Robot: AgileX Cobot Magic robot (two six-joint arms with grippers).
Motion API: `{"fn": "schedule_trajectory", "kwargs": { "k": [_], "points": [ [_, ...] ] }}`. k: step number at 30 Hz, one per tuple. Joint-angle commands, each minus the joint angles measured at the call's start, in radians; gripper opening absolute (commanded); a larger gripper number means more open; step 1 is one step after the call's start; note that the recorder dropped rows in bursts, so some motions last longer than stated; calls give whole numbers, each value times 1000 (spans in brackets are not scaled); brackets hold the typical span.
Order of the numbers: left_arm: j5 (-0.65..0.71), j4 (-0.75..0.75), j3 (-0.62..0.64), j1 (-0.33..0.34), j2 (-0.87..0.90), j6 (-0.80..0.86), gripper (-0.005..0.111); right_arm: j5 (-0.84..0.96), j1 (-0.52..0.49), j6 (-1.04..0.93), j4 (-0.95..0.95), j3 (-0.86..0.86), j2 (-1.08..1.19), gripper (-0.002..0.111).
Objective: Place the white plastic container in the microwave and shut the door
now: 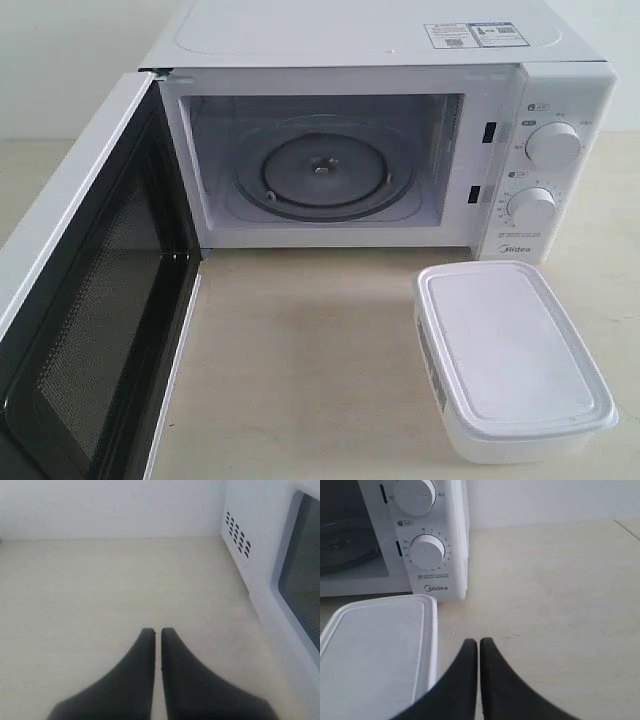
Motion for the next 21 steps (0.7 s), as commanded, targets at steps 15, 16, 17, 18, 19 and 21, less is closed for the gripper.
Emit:
{"fn": "schedule_trajectory", "kwargs": {
  "k": [15, 16, 17, 18, 19, 21],
  "points": [
    [-3, -2, 4, -1, -2, 3, 4, -10, -4, -16, -43, 0, -5, 0],
    [-3, -2, 4, -1, -2, 3, 4, -12, -4, -40, -69, 0, -5, 0],
    [-3, -2, 4, -1, -2, 3, 4, -12, -4, -111, -135, 0, -5, 0],
    [-3, -2, 4, -1, -2, 3, 4, -12, -4, -137, -159, 0, -5, 0],
    [-3, -2, 4, -1, -2, 3, 4, -12, -4, -193, -205, 0, -5, 0],
    [-3, -2, 4, -1, -2, 3, 4, -23, -4, -282, -256, 0, -5, 0]
  ]
}}
